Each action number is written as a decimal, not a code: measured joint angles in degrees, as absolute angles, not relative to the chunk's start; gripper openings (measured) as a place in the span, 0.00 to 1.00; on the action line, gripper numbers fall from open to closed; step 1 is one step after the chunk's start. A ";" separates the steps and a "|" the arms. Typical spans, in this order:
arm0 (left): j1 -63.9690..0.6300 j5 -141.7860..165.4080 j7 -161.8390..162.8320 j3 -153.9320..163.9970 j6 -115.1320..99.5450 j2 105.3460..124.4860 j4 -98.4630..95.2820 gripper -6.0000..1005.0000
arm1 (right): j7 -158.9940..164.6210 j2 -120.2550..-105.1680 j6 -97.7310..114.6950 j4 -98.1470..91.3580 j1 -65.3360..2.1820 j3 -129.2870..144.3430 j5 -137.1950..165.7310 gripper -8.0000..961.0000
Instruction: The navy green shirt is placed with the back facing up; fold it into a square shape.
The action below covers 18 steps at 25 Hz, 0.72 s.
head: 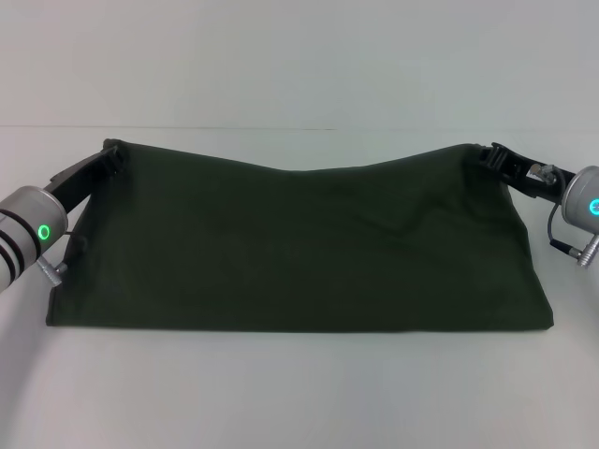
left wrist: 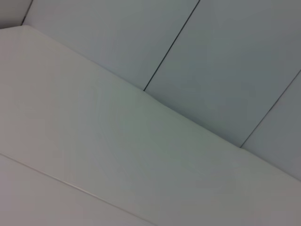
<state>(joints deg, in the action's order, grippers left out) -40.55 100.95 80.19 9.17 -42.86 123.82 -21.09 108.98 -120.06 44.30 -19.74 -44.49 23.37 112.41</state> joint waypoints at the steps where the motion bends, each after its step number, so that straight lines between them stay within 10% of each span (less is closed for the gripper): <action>1: -40.58 100.94 80.19 9.18 -42.85 123.83 -21.09 0.06 | 108.98 -120.05 44.31 -19.74 -44.56 23.37 112.41 0.06; 18: -41.18 100.81 80.25 8.72 -42.85 123.71 -21.22 0.07 | 108.92 -119.86 44.44 -20.14 -45.22 24.43 110.21 0.06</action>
